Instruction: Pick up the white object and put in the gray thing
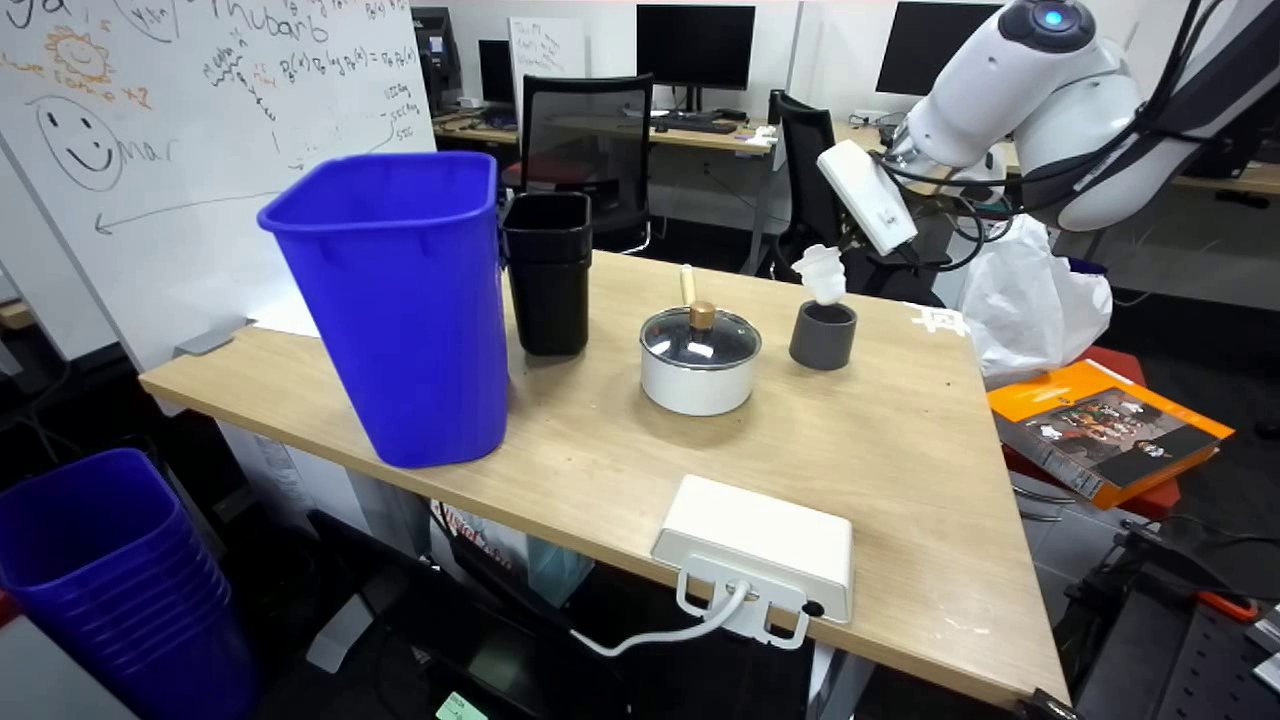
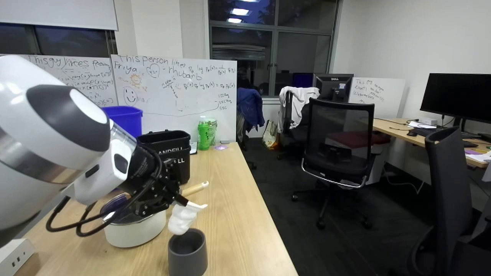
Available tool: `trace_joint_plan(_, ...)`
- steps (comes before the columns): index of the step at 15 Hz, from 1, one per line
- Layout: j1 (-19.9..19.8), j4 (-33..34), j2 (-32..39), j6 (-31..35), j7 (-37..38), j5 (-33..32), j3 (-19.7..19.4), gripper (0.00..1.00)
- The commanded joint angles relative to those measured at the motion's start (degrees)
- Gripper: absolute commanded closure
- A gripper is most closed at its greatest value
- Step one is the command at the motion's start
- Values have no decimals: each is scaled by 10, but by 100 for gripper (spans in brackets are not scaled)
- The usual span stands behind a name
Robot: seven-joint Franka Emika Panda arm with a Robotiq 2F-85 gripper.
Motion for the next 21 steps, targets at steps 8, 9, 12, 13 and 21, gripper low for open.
trace_joint_plan(8, 81, -12, 34, 37, 0, 27, -87, 99)
trace_joint_plan(9, 86, -12, 38, 42, 0, 30, -92, 99)
trace_joint_plan(12, 88, -12, 40, 45, 0, 31, -95, 99)
trace_joint_plan(13, 88, -12, 40, 45, 0, 31, -96, 99)
trace_joint_plan(21, 94, -4, 49, 51, 0, 34, -108, 100)
